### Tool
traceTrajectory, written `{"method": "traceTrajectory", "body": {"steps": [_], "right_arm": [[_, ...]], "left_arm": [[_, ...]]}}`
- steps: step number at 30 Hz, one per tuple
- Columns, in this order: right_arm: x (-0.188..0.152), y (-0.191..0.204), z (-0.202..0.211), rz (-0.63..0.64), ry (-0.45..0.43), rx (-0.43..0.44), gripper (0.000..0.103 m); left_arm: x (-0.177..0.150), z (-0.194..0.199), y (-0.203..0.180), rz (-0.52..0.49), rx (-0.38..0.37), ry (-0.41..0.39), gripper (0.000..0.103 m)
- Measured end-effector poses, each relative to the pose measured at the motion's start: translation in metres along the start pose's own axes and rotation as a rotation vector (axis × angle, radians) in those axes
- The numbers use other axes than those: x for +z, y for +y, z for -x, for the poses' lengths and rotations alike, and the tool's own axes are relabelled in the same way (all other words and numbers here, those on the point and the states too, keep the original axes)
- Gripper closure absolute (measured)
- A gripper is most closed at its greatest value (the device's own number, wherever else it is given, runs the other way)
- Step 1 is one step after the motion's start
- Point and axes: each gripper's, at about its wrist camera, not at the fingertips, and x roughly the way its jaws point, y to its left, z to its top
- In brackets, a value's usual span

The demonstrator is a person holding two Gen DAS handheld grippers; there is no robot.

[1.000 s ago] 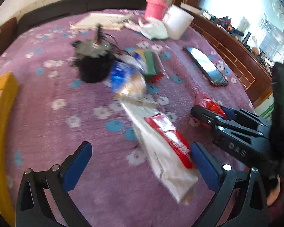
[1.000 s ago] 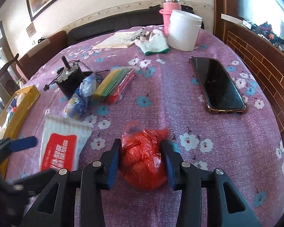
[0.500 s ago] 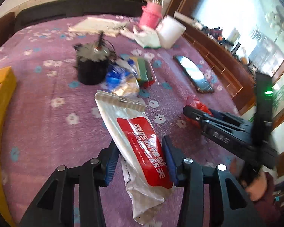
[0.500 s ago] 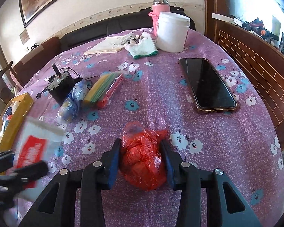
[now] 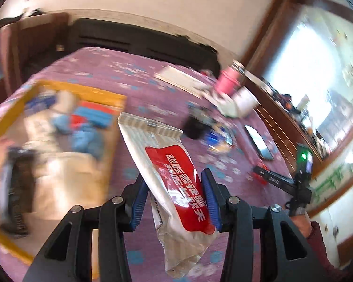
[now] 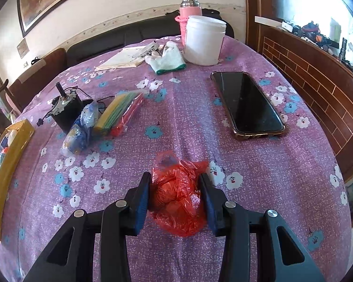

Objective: Organize soft objects
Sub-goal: 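Carry white-red bag over tray with left tool while right tool lifts red plastic bag, then release white-red bag into tray with left tool while right tool drops red bag there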

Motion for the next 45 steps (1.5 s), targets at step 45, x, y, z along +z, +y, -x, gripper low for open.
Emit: {"method": "traceTrajectory", "body": {"steps": [45], "right_arm": [[-0.073, 0.412, 0.029, 0.677, 0.217, 0.583, 0.059]], "left_arm": [[0.080, -0.011, 0.224, 0.203, 0.306, 0.042, 0.057]]}}
